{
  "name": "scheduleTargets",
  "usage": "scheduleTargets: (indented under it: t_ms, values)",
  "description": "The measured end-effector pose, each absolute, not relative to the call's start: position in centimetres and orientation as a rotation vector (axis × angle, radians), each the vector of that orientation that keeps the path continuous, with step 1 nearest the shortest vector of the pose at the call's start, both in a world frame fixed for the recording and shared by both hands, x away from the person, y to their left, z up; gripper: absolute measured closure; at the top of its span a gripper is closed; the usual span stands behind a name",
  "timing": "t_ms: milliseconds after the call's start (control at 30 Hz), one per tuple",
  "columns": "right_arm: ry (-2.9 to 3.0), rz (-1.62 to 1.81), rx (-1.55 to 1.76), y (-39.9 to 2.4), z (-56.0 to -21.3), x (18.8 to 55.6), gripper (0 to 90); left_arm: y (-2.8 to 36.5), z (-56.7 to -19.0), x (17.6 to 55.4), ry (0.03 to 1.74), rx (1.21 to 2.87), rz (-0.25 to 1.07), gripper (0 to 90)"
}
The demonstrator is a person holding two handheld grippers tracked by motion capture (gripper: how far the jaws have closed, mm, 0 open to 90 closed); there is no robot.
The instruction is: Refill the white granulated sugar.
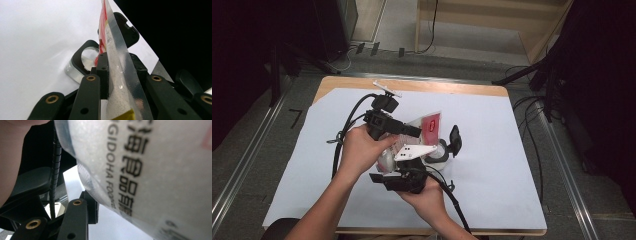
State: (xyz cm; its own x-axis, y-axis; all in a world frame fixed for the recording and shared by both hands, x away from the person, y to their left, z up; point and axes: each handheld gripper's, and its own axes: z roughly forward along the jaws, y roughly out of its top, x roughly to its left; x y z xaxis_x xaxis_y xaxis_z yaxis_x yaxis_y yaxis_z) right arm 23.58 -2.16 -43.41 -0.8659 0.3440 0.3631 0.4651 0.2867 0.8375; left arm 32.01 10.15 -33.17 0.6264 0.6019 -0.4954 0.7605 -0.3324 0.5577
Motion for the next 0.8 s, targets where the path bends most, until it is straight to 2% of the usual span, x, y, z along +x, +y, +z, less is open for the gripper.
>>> scheduleTargets:
  t_ms: [267,800]
  values:
    - [-2.457,-1.632,-0.759,-2.28,-43.51,23.37,60.2,10.08,-33.26,31.7,1.052,2.053,-0.244,75.4]
    - [-2.431,-1.622,-0.774,-2.29,-43.67,23.58,62.7,10.07,-33.6,31.73,1.048,2.039,-0.241,72.9]
